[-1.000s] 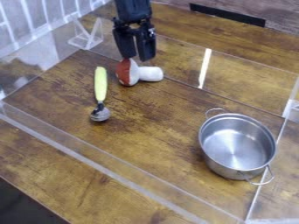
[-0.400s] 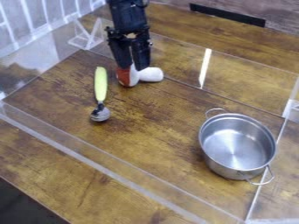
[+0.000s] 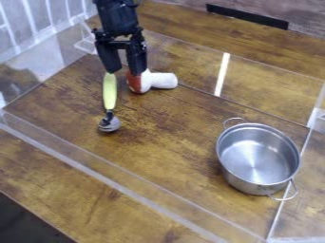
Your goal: Move the green spoon to the left
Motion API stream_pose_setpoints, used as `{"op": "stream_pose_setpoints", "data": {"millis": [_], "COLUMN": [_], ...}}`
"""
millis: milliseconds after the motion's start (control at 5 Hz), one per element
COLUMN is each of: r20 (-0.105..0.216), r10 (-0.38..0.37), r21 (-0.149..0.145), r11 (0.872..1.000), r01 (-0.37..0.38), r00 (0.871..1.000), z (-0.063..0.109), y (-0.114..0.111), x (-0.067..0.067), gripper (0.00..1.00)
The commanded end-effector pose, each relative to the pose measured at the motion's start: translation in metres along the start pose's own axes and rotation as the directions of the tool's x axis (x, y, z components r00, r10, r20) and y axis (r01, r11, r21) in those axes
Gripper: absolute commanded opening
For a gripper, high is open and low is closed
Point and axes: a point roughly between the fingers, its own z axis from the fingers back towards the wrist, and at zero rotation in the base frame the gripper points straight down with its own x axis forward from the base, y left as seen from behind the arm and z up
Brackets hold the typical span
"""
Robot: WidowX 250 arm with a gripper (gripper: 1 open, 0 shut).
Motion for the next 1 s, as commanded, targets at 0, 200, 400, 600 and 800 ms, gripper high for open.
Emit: {"op": "stream_pose_setpoints", "data": {"millis": [0, 200, 400, 600, 800], "r20": [0.117, 0.139, 0.159, 0.163, 0.166], "r10": [0.003, 0.074, 0.131, 0.18, 0.227], "r21": [0.059, 0.053, 0.043, 0.04, 0.038], "r11": [0.998, 0.995, 0.989, 0.981, 0.971], "r01": [-0.01, -0.082, -0.139, -0.189, -0.237], "r00": [0.993, 0.988, 0.979, 0.97, 0.96], "z": [0.045, 0.034, 0.027, 0.019, 0.01], "y": [0.003, 0.013, 0.019, 0.025, 0.031], "x": [-0.001, -0.005, -0.005, -0.003, -0.001], "gripper": [1.0, 1.0, 1.0, 1.0, 1.0]}}
